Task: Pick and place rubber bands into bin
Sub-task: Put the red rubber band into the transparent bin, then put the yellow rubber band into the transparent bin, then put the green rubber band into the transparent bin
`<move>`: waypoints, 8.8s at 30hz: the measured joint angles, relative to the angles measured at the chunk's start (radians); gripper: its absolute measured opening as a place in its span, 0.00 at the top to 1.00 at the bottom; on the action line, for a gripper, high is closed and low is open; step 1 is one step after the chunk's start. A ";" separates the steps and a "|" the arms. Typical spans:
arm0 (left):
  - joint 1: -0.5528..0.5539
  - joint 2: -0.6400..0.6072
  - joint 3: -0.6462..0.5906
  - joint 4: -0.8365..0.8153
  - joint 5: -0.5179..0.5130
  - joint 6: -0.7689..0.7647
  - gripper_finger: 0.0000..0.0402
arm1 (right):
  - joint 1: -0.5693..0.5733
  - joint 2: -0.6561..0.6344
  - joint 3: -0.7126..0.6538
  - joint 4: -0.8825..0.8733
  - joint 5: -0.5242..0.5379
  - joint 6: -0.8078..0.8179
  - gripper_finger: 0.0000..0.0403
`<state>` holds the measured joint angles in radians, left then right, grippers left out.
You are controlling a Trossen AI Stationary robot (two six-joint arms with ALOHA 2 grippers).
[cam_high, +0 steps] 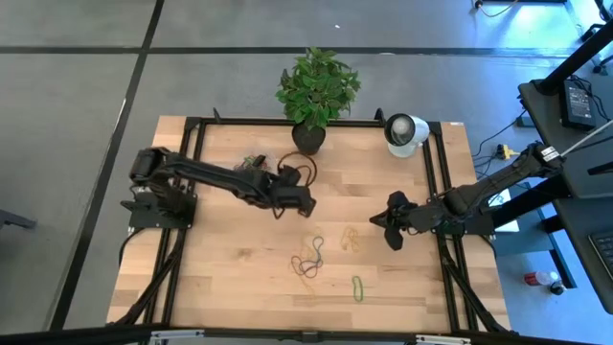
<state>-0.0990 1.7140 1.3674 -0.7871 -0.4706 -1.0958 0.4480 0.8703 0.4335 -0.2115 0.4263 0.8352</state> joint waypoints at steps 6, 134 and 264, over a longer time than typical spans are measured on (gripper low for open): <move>0.025 -0.139 0.001 -0.080 -0.122 0.049 1.00 | 0.000 0.041 0.000 0.012 0.000 0.001 0.97; -0.210 0.270 0.232 -0.052 0.046 0.192 0.99 | -0.103 -0.355 -0.001 -0.265 -0.459 -0.401 0.99; 0.161 -1.050 -0.985 0.641 0.623 1.142 1.00 | 0.296 0.901 0.576 -0.263 -0.167 0.576 0.75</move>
<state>0.0616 0.6637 0.3824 -0.1461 0.1528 0.0462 0.7445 1.7714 1.0100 -0.4744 0.2592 1.4109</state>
